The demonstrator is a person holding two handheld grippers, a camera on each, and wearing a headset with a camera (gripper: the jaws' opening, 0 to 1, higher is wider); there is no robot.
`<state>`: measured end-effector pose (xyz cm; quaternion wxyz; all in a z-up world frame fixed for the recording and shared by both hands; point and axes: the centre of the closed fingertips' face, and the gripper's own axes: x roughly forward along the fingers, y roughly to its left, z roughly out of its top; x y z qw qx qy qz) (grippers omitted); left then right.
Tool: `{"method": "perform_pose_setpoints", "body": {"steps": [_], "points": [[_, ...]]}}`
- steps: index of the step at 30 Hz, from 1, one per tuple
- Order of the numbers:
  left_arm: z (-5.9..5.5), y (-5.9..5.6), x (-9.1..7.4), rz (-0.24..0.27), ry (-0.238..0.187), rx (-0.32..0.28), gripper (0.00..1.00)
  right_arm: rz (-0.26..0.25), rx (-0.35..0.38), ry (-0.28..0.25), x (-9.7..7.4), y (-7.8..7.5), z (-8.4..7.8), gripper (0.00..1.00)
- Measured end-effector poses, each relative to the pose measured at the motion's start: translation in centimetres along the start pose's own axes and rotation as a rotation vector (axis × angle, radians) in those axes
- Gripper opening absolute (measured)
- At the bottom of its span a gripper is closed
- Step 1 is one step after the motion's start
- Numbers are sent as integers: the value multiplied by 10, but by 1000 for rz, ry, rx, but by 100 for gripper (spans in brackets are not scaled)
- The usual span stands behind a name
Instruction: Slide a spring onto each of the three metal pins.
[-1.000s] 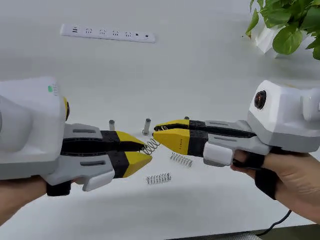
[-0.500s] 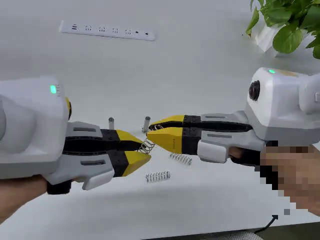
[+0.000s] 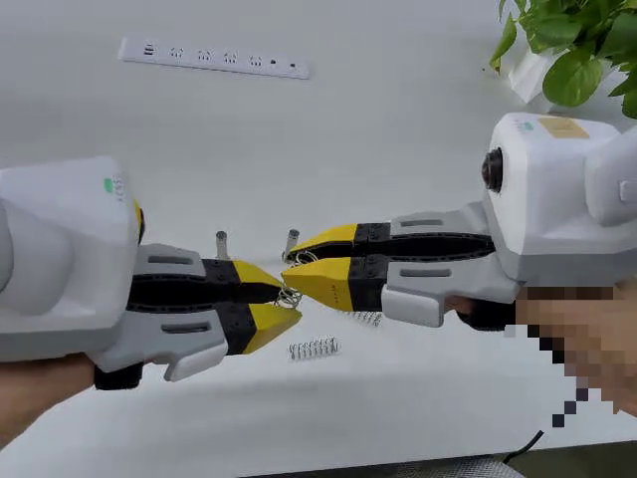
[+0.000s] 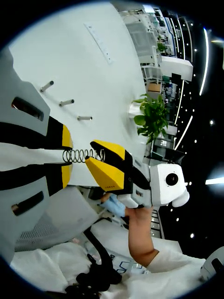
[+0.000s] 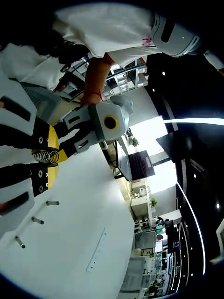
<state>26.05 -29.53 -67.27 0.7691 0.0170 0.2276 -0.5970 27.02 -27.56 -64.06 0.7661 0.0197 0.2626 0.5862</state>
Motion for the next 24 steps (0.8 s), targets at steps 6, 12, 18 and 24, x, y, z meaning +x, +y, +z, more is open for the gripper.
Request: {"method": "perform_pose_setpoints", "body": {"steps": [6,12,18,24], "points": [[2,0,-1,-3,-15,-2,6,10,-11,11,0,2,1,6],[4,0,0,-5,-23,-4,6,19,-26,33,0,3,-1,10],[3,0,0,-13,-10,3,6,24,-56,76,-5,2,-1,15],[1,-2,0,-21,11,21,6,61,-167,202,-19,-1,0,16]]}}
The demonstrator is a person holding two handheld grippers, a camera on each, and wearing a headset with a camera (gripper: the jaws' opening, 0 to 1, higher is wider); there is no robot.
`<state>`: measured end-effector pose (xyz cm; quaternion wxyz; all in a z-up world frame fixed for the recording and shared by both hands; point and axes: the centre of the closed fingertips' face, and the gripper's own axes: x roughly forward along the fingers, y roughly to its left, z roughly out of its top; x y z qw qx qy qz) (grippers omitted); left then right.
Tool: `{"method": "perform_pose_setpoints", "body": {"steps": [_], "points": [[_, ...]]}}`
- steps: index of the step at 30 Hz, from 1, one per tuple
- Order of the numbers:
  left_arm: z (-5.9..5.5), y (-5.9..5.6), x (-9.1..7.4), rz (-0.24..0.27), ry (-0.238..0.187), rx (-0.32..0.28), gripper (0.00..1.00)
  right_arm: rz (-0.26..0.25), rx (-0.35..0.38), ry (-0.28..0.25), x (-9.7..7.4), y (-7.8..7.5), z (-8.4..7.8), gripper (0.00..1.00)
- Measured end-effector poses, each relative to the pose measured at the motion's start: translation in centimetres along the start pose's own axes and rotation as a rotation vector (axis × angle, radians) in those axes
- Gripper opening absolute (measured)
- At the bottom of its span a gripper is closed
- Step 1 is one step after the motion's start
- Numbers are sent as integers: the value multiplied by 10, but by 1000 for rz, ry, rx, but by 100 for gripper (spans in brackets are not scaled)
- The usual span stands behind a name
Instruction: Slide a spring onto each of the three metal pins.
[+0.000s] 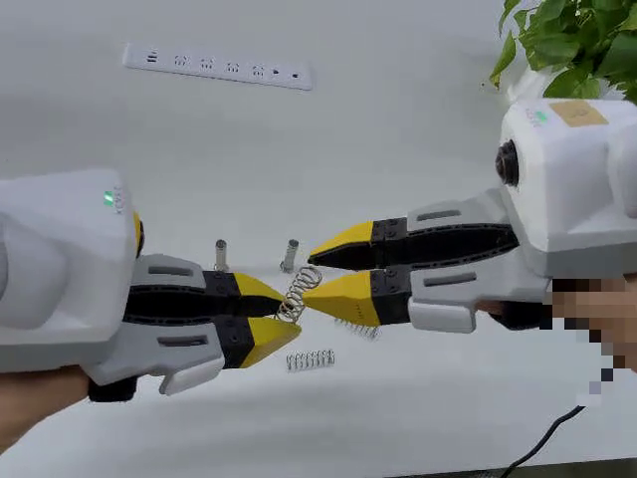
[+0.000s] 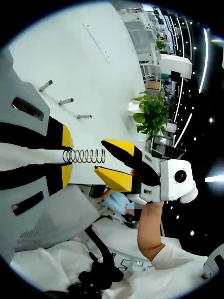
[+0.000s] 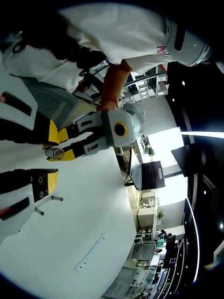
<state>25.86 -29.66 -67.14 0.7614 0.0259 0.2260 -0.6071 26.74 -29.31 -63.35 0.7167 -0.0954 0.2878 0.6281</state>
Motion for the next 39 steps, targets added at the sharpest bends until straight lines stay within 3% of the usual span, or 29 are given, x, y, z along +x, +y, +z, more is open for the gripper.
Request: {"method": "perform_pose_setpoints", "body": {"steps": [11,19,39], "points": [[-4,-6,3,-27,36,33,6,165,-211,281,1,9,-8,18],[-5,-7,4,-33,39,42,6,247,-310,413,9,16,-15,20],[-6,-7,5,-40,43,47,6,275,-381,473,19,14,-22,10]]}}
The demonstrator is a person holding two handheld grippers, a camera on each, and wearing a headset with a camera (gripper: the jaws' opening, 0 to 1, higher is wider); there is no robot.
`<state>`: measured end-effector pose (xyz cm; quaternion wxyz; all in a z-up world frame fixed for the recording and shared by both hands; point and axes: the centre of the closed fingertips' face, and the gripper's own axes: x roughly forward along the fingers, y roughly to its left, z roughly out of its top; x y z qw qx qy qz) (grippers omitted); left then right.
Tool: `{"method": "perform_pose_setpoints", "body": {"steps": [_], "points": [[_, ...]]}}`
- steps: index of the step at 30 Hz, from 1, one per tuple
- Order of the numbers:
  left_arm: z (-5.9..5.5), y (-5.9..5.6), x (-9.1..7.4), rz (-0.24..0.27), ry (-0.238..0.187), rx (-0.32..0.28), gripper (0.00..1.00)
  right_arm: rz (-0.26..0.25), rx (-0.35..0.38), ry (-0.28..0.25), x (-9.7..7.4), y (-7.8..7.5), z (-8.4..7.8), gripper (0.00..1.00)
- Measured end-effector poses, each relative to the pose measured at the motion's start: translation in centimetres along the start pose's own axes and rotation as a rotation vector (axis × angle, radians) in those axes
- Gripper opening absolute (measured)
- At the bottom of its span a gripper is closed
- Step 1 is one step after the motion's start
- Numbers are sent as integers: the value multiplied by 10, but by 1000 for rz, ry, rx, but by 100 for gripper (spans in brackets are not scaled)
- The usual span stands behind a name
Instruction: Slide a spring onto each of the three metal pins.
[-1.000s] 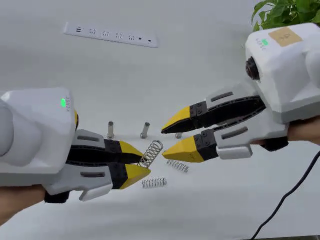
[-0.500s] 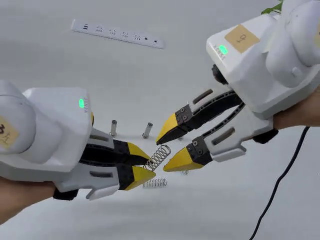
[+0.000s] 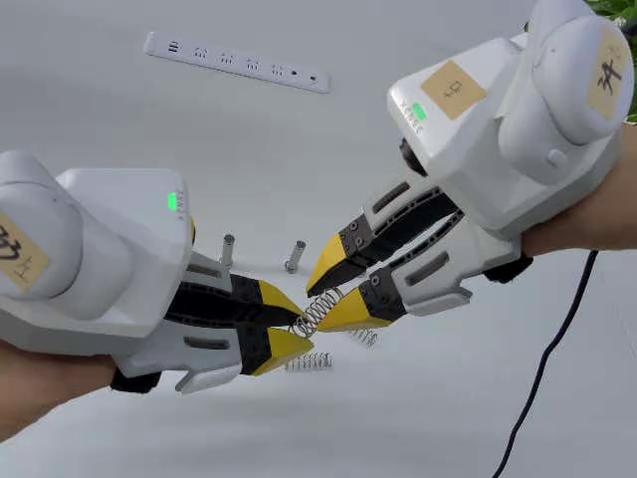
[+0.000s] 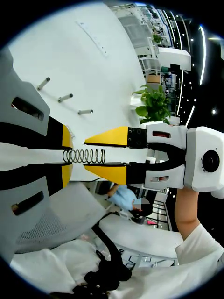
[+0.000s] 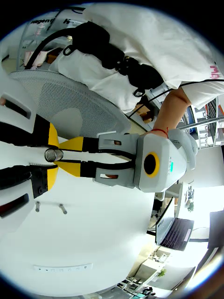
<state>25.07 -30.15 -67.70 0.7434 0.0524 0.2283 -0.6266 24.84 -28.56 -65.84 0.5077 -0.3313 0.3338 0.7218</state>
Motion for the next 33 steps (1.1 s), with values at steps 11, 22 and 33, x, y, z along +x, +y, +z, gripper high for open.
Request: {"method": "perform_pose_setpoints", "body": {"steps": [11,22,33], "points": [[0,1,0,3,-2,-3,6,9,-14,19,2,0,-1,7],[-2,1,0,5,-3,-3,6,7,-27,32,4,0,-2,6],[-4,-1,0,-2,-12,-1,7,11,-29,51,6,2,-2,6]]}}
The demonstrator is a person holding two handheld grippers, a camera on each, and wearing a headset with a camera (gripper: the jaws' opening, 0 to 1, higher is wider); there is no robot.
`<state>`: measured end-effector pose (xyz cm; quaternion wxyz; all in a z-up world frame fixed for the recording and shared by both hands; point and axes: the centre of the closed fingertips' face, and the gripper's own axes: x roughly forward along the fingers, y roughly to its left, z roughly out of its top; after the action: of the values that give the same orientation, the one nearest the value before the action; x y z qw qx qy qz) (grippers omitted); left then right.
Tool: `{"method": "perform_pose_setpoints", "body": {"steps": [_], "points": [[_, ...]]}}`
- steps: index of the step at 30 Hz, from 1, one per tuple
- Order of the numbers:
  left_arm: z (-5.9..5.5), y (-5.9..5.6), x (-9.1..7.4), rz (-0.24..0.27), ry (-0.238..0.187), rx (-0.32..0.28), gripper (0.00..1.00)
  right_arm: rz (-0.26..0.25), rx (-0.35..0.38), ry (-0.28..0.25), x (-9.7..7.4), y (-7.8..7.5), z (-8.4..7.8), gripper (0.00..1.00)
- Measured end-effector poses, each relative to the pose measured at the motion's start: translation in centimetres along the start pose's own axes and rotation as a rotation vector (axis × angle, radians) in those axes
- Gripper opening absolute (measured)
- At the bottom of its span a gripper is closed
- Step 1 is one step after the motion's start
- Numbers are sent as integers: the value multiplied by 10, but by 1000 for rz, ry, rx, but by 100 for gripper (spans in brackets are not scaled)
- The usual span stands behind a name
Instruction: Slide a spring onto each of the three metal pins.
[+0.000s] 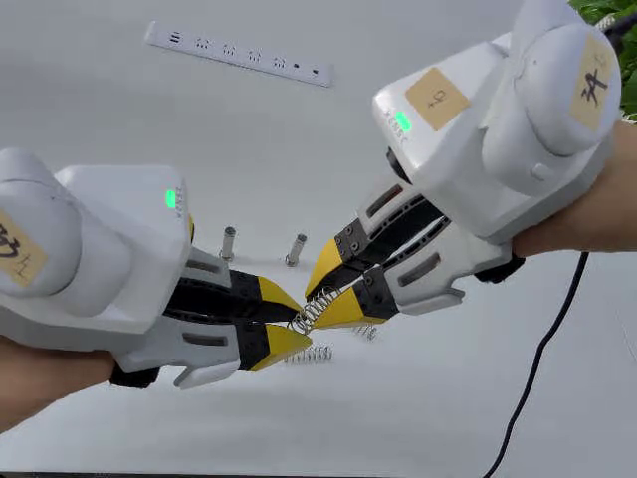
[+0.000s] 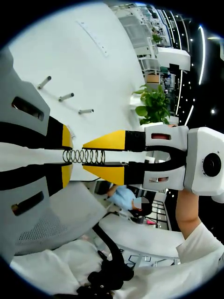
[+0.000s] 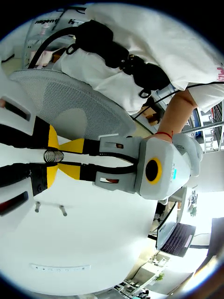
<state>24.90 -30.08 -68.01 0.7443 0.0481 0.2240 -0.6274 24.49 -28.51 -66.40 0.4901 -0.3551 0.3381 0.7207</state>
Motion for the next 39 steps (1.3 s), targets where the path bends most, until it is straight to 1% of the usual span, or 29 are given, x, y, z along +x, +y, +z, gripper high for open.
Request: {"method": "perform_pose_setpoints", "body": {"steps": [6,10,18,23,28,33,35,39], "points": [[-2,0,0,3,-3,7,7,2,0,6,2,0,0,6],[-3,0,-1,4,-7,-2,8,5,-2,7,3,0,1,6],[-3,5,-6,29,-24,-9,14,9,-2,6,5,-1,3,6],[-6,11,-12,58,-34,-16,22,-1,1,3,3,-4,5,6],[-13,16,-20,86,-33,-22,27,-21,6,1,1,-12,9,6],[-22,28,-33,141,-30,-23,36,-47,9,11,-2,-22,13,6],[-25,34,-39,168,-33,-33,38,-68,7,23,-4,-30,13,6],[-33,45,-49,207,-24,-35,43,-102,18,32,-7,-45,15,6]]}}
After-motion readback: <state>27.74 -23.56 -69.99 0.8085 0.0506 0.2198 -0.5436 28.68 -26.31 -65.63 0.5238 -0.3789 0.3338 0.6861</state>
